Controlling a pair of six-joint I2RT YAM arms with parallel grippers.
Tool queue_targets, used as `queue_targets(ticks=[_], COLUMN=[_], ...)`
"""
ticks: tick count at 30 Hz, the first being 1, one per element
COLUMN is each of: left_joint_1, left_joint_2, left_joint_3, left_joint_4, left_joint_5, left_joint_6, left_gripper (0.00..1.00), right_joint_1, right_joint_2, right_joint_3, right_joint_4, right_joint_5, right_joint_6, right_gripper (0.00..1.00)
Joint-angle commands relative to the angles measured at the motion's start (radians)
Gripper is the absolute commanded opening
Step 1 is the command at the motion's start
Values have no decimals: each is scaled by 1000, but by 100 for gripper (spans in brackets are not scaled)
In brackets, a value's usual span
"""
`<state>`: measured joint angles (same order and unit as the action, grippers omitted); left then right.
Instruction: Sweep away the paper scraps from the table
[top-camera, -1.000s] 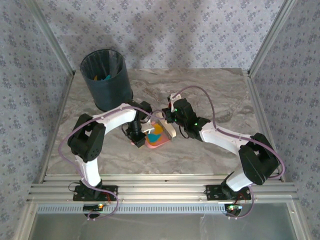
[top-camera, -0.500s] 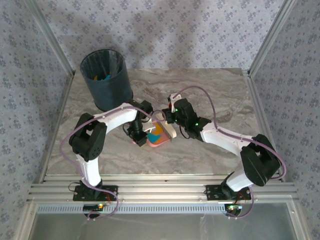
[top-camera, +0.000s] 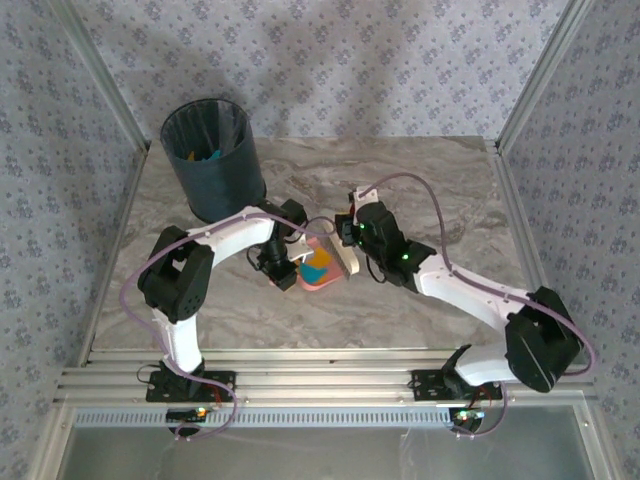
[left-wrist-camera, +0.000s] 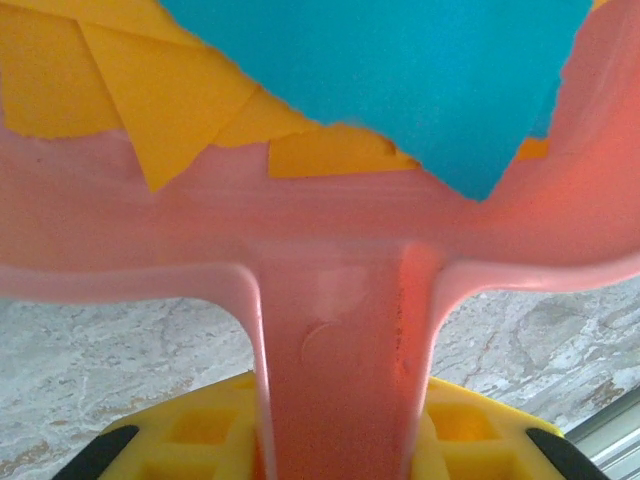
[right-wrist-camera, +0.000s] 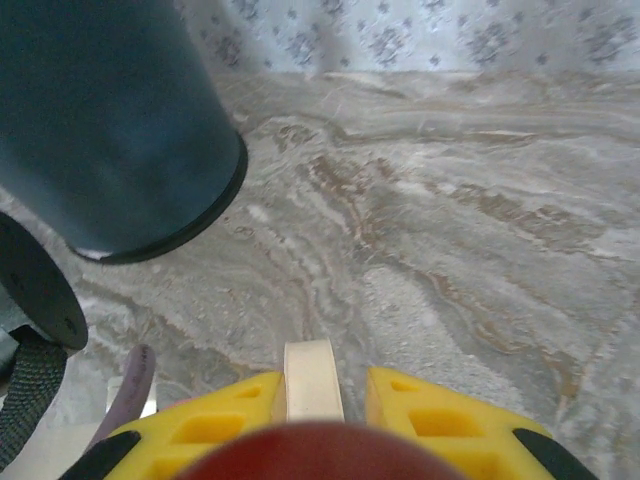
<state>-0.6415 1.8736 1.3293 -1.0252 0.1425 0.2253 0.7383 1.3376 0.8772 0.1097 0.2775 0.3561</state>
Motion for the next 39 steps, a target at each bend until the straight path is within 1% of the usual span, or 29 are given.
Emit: queue_targets(ticks=[1, 6, 14, 20, 26, 31, 36, 39], left_joint_1=[-4, -4, -4, -7, -8, -8, -2, 12], left_joint_2=[-27, -46, -85, -157, -232, -297, -350, -363], left_joint_3=[-18, -21, -30, -59, -75, -54, -10, 42], left_joint_4=[7, 34, 128, 227, 302, 326, 319, 280], left_joint_5=[14, 5, -14, 8, 22, 82, 127, 149], left_joint_6=[-15, -24, -65, -80, -91, -97, -97, -117], left_gripper=[0, 0, 0, 0, 0, 0, 0, 0], right_joint_1=[4, -7, -42, -73, -99, -108, -109, -108], right_joint_2=[-62, -111, -212, -297, -343, -350, -347, -345], right_joint_3=[-31, -45, -100, -155, -186, -189, -189, -189], right_joint_4=[-14, -68, -126, -164, -185, -178, -166, -165], right_joint_5=[117, 156, 229, 287, 289, 278, 243, 238], right_joint_6=[35, 34, 35, 43, 48, 37, 22, 18], right_gripper=[0, 0, 0, 0, 0, 0, 0, 0])
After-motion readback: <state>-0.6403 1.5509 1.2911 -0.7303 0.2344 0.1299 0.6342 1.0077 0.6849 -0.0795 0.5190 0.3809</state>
